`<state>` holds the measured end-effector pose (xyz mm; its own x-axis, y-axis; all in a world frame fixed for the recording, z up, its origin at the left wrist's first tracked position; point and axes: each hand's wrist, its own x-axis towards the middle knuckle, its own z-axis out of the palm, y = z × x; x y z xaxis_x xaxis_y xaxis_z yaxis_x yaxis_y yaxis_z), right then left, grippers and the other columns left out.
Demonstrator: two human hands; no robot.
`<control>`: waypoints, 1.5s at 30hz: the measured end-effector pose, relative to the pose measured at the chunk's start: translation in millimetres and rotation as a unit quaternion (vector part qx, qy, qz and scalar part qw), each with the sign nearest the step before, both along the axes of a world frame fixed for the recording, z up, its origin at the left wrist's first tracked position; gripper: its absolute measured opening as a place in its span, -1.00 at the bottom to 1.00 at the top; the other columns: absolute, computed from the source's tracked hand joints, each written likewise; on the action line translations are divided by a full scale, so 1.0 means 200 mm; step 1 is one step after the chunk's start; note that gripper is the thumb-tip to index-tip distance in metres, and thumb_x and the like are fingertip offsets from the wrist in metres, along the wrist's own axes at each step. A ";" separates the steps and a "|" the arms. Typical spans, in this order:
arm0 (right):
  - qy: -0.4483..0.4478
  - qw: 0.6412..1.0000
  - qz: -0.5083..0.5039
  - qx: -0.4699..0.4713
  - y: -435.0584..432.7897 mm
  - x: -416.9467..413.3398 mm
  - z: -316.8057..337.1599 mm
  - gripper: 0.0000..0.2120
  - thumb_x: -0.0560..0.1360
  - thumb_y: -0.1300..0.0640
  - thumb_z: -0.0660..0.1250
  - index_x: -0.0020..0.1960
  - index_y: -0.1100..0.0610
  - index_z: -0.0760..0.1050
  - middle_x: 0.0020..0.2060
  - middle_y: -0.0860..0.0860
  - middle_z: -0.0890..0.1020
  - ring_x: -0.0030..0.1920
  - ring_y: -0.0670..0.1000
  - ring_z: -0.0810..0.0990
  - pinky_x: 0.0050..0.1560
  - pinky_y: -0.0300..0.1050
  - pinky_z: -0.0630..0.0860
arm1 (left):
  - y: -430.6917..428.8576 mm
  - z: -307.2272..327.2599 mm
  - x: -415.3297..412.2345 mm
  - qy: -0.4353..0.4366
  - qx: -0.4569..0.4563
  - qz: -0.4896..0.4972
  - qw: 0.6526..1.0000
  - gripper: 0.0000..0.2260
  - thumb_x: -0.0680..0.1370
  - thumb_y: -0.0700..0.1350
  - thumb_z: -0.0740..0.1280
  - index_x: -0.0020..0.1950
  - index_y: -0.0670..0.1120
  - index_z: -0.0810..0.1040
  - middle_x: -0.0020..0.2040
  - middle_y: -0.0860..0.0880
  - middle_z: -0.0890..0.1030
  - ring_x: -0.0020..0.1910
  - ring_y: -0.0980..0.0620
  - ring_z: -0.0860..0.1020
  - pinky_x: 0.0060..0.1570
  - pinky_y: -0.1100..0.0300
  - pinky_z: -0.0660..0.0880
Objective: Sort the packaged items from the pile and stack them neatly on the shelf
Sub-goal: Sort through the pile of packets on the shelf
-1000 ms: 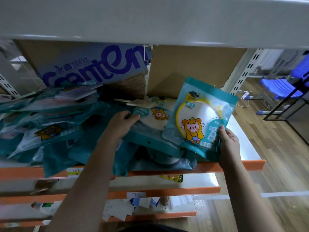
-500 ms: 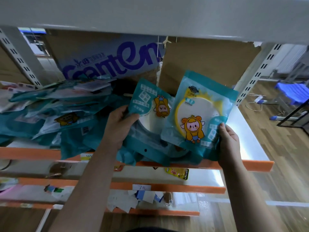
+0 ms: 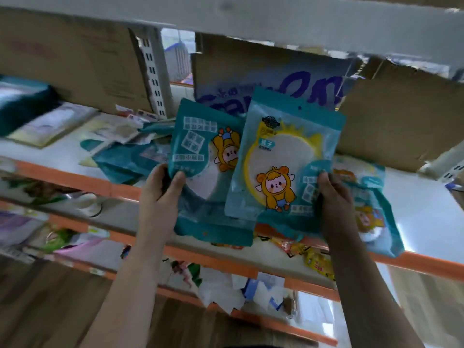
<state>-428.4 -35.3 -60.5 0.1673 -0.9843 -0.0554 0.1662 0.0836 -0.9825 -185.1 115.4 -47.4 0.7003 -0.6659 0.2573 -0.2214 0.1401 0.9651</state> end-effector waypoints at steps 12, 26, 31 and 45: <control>-0.006 0.998 0.034 0.043 0.46 1.06 -0.04 -0.85 0.61 0.05 0.25 -0.01 0.07 0.57 -0.08 0.04 0.68 -0.08 0.07 0.65 0.01 0.09 0.60 | 0.69 -0.08 0.91 0.020 0.049 0.129 0.990 -0.88 0.64 -0.12 0.25 0.10 0.08 0.51 0.01 -0.01 0.61 0.03 -0.07 0.57 0.10 -0.27 0.50; -0.013 0.993 0.111 0.032 0.48 2.22 -0.03 -0.79 0.66 0.08 0.15 -0.08 0.08 0.50 -0.20 0.00 0.62 -0.27 -0.07 0.62 -0.19 -0.09 0.57 | 0.86 -0.21 1.81 0.037 0.055 0.225 0.972 -0.88 0.66 -0.14 0.22 0.13 -0.01 0.52 0.01 -0.01 0.59 0.04 -0.04 0.55 0.08 -0.13 0.52; -0.032 0.993 0.107 0.037 0.39 2.69 0.04 -0.77 0.67 0.13 0.13 -0.10 0.10 0.49 -0.29 -0.09 0.63 -0.37 -0.20 0.62 -0.34 -0.25 0.55 | 0.79 -0.13 2.29 0.023 0.060 0.229 0.971 -0.89 0.65 -0.17 0.22 0.05 0.02 0.50 -0.04 -0.01 0.59 0.02 -0.10 0.56 0.03 -0.13 0.51; -0.005 0.993 0.084 0.080 0.33 3.60 -0.01 -0.78 0.66 0.13 0.15 -0.10 0.11 0.50 -0.21 -0.01 0.61 -0.33 -0.13 0.63 -0.34 -0.22 0.56 | 0.79 -0.22 3.24 0.074 0.016 0.288 0.955 -0.88 0.66 -0.16 0.22 0.14 -0.06 0.52 0.00 0.03 0.61 0.04 -0.01 0.57 0.04 0.01 0.53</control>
